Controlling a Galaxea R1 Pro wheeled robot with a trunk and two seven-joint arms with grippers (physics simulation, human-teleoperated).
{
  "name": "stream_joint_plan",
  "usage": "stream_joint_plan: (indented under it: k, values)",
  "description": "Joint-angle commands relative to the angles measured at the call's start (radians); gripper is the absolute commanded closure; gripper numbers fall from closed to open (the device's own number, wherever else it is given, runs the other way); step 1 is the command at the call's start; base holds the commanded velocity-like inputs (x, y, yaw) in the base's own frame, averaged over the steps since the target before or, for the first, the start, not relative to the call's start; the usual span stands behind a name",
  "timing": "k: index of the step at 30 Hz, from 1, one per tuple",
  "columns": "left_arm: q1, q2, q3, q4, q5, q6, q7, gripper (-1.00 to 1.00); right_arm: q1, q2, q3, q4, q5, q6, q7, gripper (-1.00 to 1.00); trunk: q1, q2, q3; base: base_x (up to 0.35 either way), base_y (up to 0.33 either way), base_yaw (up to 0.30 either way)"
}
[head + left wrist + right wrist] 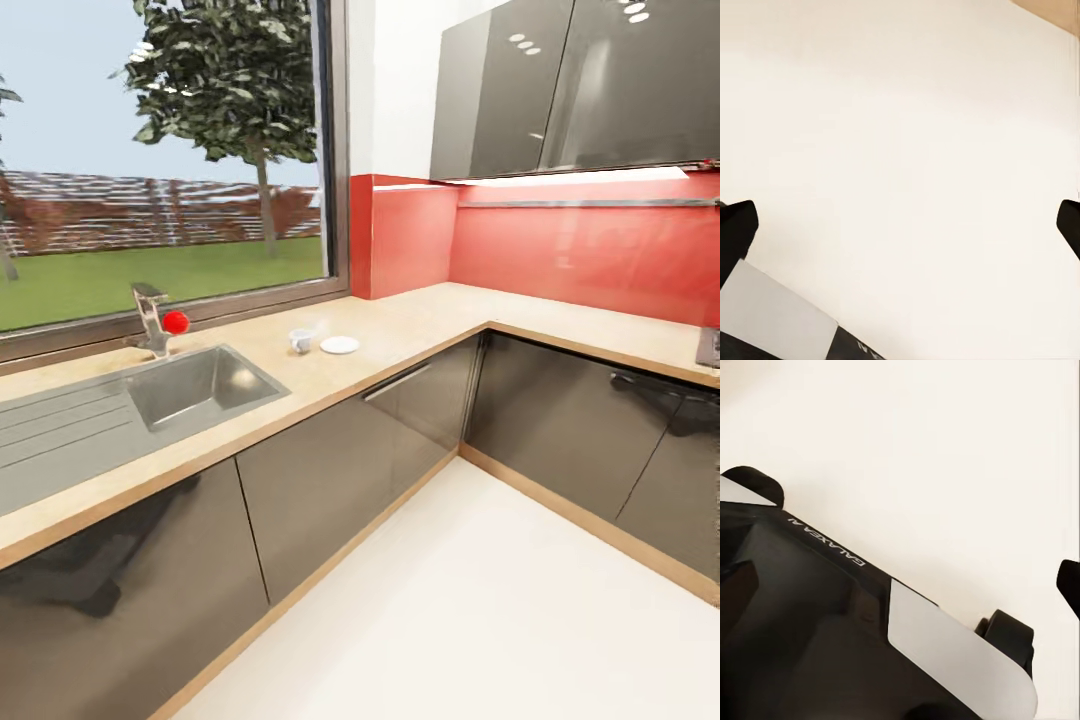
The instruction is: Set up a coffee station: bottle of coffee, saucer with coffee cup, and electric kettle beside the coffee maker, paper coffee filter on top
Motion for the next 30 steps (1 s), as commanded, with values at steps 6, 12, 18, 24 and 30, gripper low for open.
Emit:
stream_joint_plan:
  k: [6, 12, 18, 24, 30]
  values:
    - [-0.001, 0.000, 0.008, 0.001, -0.004, 0.000, -0.004, -1.00, -0.001, 0.000, 0.009, 0.000, -0.007, -0.003, 0.003, -1.00, 0.000, 0.000, -0.001, 0.245, -0.149, -0.243]
    - [-0.001, 0.000, 0.007, 0.001, -0.004, 0.000, -0.004, -1.00, -0.001, 0.000, 0.009, 0.000, -0.007, -0.003, 0.003, -1.00, 0.000, 0.000, -0.001, 0.294, -0.112, -0.274]
    - [-0.001, 0.000, 0.008, 0.001, -0.004, 0.000, -0.004, -1.00, -0.001, 0.000, 0.009, 0.000, -0.007, -0.003, 0.003, -1.00, 0.000, 0.000, -0.001, 0.307, -0.118, -0.280]
    - [-0.001, 0.000, 0.007, 0.001, -0.004, 0.000, -0.004, -1.00, -0.001, 0.000, 0.009, 0.000, -0.007, -0.003, 0.003, -1.00, 0.000, 0.000, -0.001, 0.306, -0.144, -0.210]
    - [-0.001, 0.000, 0.006, 0.001, -0.005, 0.000, -0.004, -1.00, -0.001, 0.000, 0.009, 0.000, -0.007, -0.003, 0.003, -1.00, 0.000, 0.000, -0.001, 0.290, -0.172, -0.064]
